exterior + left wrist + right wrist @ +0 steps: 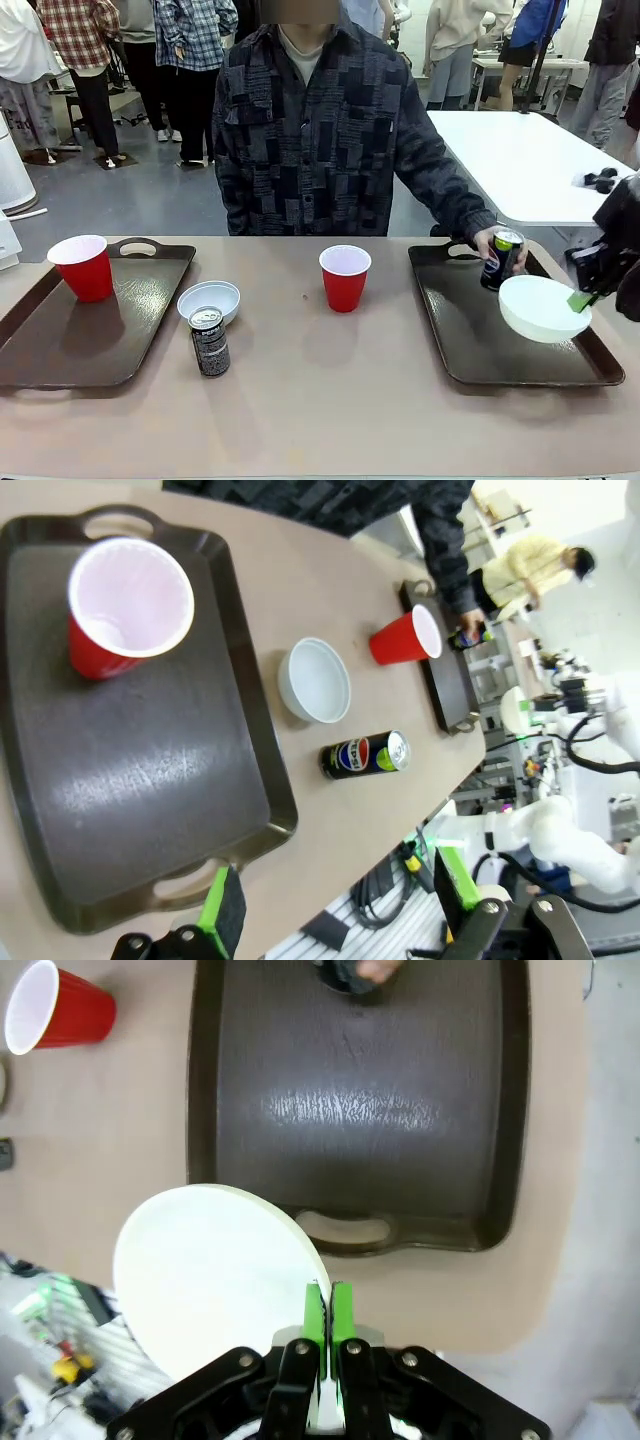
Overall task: Prepare tableware on both trays.
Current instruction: Pick up a Picnic Bowl from the table and place it on a Handle tray.
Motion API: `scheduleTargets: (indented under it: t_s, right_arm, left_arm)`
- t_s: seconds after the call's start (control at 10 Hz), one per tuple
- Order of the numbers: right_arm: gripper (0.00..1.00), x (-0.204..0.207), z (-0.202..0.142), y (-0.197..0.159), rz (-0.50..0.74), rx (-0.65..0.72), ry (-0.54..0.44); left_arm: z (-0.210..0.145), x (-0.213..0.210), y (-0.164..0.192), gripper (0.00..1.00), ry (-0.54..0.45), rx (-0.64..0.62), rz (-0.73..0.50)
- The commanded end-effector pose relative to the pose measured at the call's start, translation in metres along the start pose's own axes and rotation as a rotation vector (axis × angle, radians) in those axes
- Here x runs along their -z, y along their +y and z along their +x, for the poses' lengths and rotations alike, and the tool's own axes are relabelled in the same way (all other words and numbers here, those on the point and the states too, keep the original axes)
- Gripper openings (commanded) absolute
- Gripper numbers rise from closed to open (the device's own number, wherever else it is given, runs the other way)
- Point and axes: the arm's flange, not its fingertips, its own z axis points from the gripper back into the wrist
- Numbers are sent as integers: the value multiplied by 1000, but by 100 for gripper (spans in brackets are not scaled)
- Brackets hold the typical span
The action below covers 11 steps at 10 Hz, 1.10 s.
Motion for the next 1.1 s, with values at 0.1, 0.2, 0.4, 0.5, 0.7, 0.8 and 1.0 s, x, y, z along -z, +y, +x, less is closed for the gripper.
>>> scheduleTargets:
  t_s: [0.1,0.2,0.4,0.5,0.7,0.8,1.0]
  right_arm:
    - [4,23,-32,-8,-25,11,4]
    - [4,25,-31,-7,-31,14,19]
    - [4,29,-23,-3,-40,16,27]
    - [4,38,-2,7,-46,25,-13]
    - [4,78,31,15,-77,32,-87]
    - [4,96,37,15,-87,37,-106]
    - [4,125,42,12,-92,22,-133]
  left_arm:
    - [0,-1,0,100,-9,1,-11]
    - [0,-1,0,100,-9,1,-11]
    - [0,-1,0,100,-9,1,-11]
    - [0,-1,0,100,-9,1,-11]
    - [0,-1,0,100,-9,1,-11]
    - [0,-1,0,100,-9,1,-11]
    - [0,-1,0,100,-9,1,-11]
